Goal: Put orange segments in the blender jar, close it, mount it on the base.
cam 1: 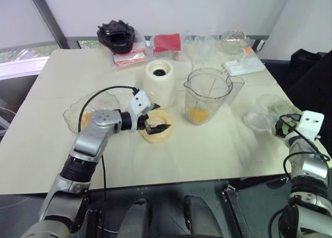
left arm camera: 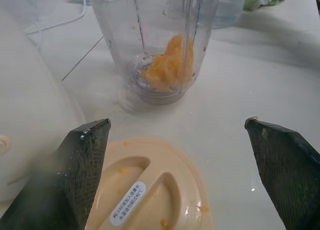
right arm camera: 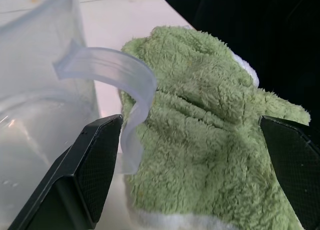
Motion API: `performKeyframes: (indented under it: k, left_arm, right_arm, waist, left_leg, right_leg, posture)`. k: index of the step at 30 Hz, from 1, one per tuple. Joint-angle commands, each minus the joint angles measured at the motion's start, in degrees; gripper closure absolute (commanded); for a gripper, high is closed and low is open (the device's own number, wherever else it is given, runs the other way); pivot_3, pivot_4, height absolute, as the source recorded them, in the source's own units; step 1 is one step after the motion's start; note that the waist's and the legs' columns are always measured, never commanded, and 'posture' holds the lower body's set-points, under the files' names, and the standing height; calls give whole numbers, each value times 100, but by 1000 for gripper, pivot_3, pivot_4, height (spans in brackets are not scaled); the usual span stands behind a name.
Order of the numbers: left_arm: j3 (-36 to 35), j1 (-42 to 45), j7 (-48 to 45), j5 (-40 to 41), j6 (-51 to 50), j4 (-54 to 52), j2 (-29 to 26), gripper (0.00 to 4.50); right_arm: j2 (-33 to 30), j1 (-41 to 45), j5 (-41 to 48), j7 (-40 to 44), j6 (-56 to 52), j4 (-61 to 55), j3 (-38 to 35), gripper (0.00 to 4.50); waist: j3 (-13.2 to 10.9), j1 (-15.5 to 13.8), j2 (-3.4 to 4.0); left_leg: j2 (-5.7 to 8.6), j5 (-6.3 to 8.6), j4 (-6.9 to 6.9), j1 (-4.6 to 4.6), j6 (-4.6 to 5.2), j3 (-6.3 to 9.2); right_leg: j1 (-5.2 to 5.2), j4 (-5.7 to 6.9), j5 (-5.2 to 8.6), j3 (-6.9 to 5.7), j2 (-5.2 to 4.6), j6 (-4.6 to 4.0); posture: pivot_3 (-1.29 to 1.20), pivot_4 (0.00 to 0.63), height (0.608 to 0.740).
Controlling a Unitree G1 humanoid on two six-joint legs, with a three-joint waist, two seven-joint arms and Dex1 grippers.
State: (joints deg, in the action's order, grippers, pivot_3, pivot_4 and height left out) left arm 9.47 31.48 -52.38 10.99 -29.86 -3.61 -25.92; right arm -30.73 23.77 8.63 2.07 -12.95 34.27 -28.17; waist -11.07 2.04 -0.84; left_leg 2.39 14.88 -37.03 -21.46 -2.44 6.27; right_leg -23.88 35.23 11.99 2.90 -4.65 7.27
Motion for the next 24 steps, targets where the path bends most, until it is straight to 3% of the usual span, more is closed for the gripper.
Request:
performKeyframes:
  k: [1, 10, 13, 20, 24]
  left_arm:
    - [-71, 69, 1, 133, 2, -279, -59, 22]
    - [-11, 124, 38, 141, 55, -208, -66, 22]
    - [8, 119, 50, 128, 83, -197, -61, 0]
    - [54, 124, 68, 91, 147, -175, -57, 0]
    - [55, 136, 67, 90, 167, -155, -71, 0]
  right_arm:
    - [-208, 187, -9, -68, 304, 116, -21, 0]
    - [-304, 396, 2, -129, 581, 449, 57, 0]
    - [-311, 431, 6, -129, 634, 506, 81, 698]
    - [-274, 463, 37, -104, 731, 528, 128, 4371]
    - [-206, 411, 126, -93, 706, 443, 133, 4448]
  waist:
    - [0, 31, 0]
    - [-1, 51, 1]
    - [-1, 51, 1]
    - [-1, 50, 1]
    - [-1, 27, 0]
  left_leg:
    - [0, 0, 0, 0, 0, 0]
    - [0, 0, 3, 0, 0, 1]
    - [0, 0, 3, 0, 0, 1]
    - [0, 0, 3, -1, 0, 0]
    - [1, 0, 1, 6, 0, 9]
  right_leg:
    - [0, 0, 0, 0, 0, 0]
    - [0, -2, 0, 0, 0, 1]
    - [0, -2, 0, 0, 0, 1]
    - [0, -4, 1, 1, 0, 1]
    - [17, -11, 3, -4, 0, -2]
  posture:
    - [0, 150, 740]
    - [0, 150, 740]
    - [0, 150, 740]
    - [0, 150, 740]
    - [0, 150, 740]
